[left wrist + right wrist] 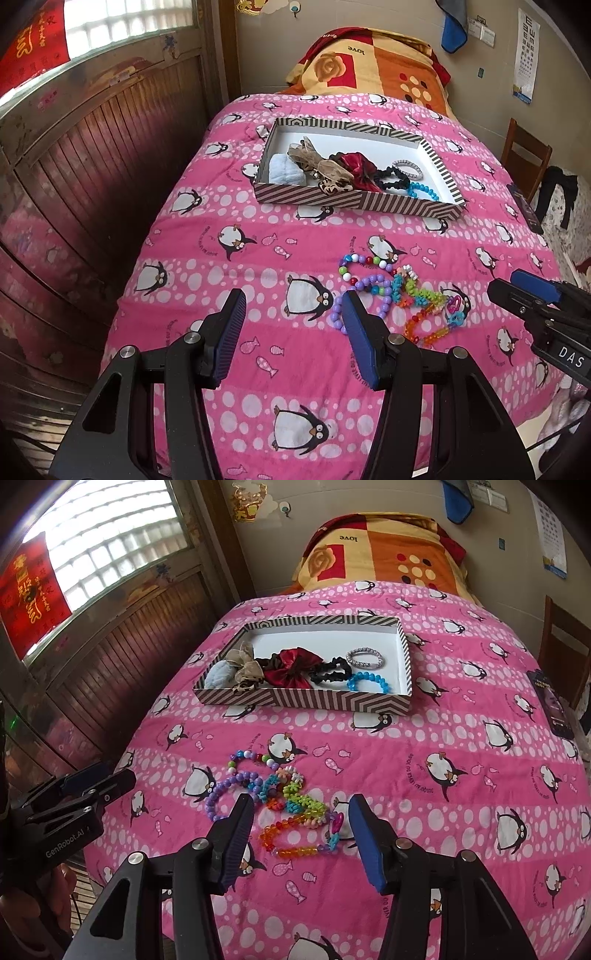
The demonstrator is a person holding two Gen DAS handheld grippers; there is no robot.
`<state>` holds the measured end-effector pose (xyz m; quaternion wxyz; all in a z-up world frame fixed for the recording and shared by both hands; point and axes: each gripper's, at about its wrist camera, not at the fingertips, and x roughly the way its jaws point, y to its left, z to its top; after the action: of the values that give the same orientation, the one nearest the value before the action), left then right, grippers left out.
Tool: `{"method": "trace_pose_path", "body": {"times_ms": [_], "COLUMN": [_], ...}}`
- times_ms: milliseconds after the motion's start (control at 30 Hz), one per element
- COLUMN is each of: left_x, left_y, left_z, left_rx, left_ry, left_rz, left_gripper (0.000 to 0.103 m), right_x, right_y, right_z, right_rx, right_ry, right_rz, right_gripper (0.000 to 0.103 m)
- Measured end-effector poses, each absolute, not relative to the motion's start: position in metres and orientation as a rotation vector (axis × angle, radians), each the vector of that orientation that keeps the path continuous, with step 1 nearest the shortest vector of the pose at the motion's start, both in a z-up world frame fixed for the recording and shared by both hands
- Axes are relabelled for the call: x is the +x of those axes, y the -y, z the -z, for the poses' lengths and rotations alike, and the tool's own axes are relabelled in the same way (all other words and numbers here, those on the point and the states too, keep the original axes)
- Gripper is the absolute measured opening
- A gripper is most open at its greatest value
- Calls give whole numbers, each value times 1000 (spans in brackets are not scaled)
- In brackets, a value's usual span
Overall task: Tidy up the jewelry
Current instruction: 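Move both tools back toward the remaining bracelets on the bedspread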
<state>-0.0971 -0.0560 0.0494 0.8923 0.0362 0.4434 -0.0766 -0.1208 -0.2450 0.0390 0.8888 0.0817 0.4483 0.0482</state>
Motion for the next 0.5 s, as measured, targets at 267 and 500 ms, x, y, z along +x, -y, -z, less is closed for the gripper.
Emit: {"method": "trace_pose_path", "body": {"times_ms": [267, 500], "left_x": [-97, -94], "left_y": [54, 52], "left_z": [-46, -39], "left_rx": [64, 46], "left_ry": [-934, -966], "left_rz": [167, 174], "left_gripper": [65, 65], "right_x": [-122, -124], "right_y": [242, 250], "right_z": [-38, -34], "right_rx": [161, 159], "right_ry": [-938, -951], "right_rz": [-103, -84], "right_gripper": [56, 56]}}
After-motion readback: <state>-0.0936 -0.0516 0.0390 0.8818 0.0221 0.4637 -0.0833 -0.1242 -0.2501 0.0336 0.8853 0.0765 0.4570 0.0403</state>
